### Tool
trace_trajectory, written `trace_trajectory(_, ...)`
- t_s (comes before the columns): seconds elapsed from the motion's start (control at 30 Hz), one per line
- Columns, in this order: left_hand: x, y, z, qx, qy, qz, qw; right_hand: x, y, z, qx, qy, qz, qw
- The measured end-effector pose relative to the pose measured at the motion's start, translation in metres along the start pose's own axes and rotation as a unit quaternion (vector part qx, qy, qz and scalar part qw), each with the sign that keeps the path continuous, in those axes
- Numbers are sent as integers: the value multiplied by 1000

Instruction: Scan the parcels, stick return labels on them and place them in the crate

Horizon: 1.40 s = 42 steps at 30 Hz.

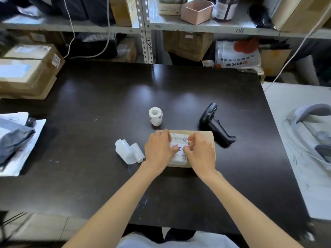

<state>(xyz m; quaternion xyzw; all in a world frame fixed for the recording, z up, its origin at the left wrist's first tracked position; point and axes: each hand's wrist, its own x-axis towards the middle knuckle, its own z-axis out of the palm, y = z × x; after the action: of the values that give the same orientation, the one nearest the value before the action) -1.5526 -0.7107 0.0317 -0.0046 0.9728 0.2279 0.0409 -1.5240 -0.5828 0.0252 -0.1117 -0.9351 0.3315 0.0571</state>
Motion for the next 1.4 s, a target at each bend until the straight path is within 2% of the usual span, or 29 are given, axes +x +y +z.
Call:
trace_trajectory(0.07, 0, -3, 2, 28, 15, -35, 999, -1, 4, 0, -86, 52, 1, 995)
trace_trajectory(0.13, 0, -5, 3, 16, -12, -84, 996, -2, 7, -2, -127, 68, 50, 988)
trace_trajectory(0.2, 3, -5, 2, -57, -75, -144, 985, -1, 7, -6, -85, 34, 124, 988)
trace_trajectory(0.27, 5, -6, 1, -97, -99, -161, 977, 2, 8, -10, -26, 0, 166, 986)
trace_trajectory(0.4, 3, -2, -7, -105, -83, -105, 985, -7, 7, -25, 23, 40, 172, 984)
trace_trajectory(0.53, -7, 26, -12, -99, -118, 9, 988, -45, 15, -50, 46, 130, 236, 962)
trace_trajectory(0.63, -31, 59, -9, -86, -163, 109, 977, -90, 27, -66, 55, 218, 318, 921)
trace_trajectory(0.77, -88, 97, 5, -69, -232, 240, 940, -171, 43, -76, 57, 332, 424, 840)
trace_trajectory(0.93, -184, 127, 36, -16, -345, 357, 868, -283, 62, -79, 62, 412, 550, 723)
trace_trajectory(1.03, -234, 137, 57, 29, -376, 396, 837, -334, 72, -80, 66, 427, 598, 675)
trace_trajectory(1.2, -287, 148, 100, 69, -422, 423, 799, -390, 101, -76, 85, 451, 638, 619)
trace_trajectory(1.4, -310, 165, 176, 89, -458, 416, 781, -421, 164, -67, 135, 433, 647, 613)
